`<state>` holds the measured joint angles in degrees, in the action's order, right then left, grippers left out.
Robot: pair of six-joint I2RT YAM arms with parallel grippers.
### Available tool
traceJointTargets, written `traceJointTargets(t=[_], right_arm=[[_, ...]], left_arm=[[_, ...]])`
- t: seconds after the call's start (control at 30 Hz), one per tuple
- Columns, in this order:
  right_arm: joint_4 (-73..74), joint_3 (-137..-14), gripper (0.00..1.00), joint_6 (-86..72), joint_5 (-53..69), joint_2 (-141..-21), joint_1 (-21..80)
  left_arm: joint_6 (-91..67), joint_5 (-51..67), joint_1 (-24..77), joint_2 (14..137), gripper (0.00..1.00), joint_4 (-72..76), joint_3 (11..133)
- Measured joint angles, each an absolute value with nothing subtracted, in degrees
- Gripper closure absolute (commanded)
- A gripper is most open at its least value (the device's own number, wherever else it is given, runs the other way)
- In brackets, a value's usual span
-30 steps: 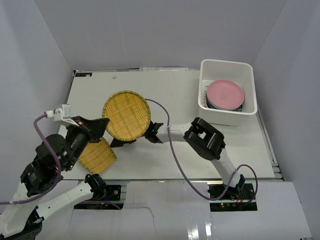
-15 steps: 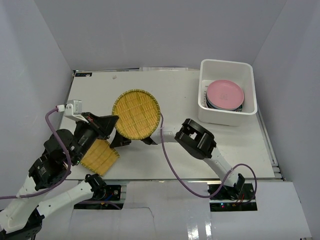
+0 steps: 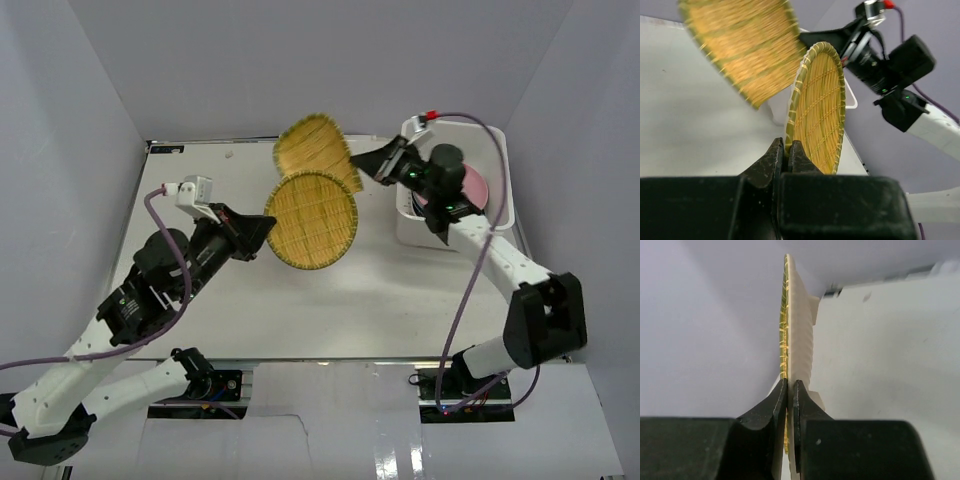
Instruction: Place the plates into the plastic bin on the countertop
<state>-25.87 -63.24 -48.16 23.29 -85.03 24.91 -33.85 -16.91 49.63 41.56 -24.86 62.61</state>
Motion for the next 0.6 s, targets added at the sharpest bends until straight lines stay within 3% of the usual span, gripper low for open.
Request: traceJointTargets(t=[0.17,0.3,0.53,0.6], right_arm=[[-26.3,-58.3,0.92,-50.0,27.4,-74.6,4.0],[-22.1,-54.8,0.92,-49.2,28.5,-73.2,-9.9],[-11.8,-53.4,0.92,-42.8,24.1,-78.2,-16.4],[-10.2,-53.5,0.83,-41.1,22.5,-80.4,-16.4]], left_arm=[[-34.0,-12.4,49.6,49.6,1.0,-18.9,62.6],[-34.4,-9.1,49.6,57.0,1.0,-14.1,62.7],[-35.0,-5.0,49.6,73.4,1.0,-8.1,70.0],[-35.0,-4.4,49.6,78.6,1.0,-6.2,74.2]])
